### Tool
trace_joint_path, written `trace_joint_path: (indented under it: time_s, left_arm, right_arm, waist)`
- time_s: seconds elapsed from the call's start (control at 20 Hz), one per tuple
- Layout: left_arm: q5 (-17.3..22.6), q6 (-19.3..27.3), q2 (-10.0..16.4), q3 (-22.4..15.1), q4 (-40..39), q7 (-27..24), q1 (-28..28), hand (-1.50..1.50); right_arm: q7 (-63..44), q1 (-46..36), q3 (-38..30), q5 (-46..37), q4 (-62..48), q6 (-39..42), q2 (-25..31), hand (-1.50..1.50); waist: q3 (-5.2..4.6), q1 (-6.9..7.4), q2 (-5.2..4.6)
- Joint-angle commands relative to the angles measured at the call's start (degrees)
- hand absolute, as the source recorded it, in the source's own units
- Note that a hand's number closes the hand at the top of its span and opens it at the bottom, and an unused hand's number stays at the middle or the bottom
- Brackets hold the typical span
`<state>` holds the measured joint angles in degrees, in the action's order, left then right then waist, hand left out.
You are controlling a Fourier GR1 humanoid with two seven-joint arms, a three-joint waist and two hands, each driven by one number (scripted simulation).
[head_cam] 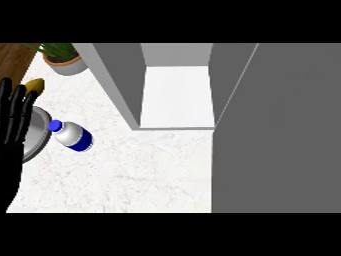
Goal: Pick up the bottled water, place it into the cabinet and close the cabinet
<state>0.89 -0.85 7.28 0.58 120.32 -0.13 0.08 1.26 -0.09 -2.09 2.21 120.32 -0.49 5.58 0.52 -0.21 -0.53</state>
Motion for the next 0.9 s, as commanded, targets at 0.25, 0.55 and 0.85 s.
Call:
trace_joint_path:
  time_s: [0.25, 0.55, 0.85]
  left_arm:
    - [-7.58, 12.11, -2.42, 8.95, -3.03, 0.68, -2.08, -1.5]
    - [2.44, 19.5, -7.2, 4.59, 4.26, 8.78, 5.71, -1.5]
    - [0.13, 23.18, -7.26, -2.42, 10.55, 10.52, 10.94, -1.5]
  right_arm:
    - [-1.73, 15.61, 4.25, -1.63, 7.74, 5.46, 1.87, -1.5]
    - [-8.31, 21.02, 5.05, 10.92, 15.09, 10.78, 2.77, -1.5]
    - [-9.43, 29.75, 7.53, 10.09, 23.96, 12.36, 0.8, -1.5]
  waist:
    - [-0.52, -0.9, 0.77]
    - [-0.51, -0.05, 0.8]
    - [-0.51, -0.14, 0.73]
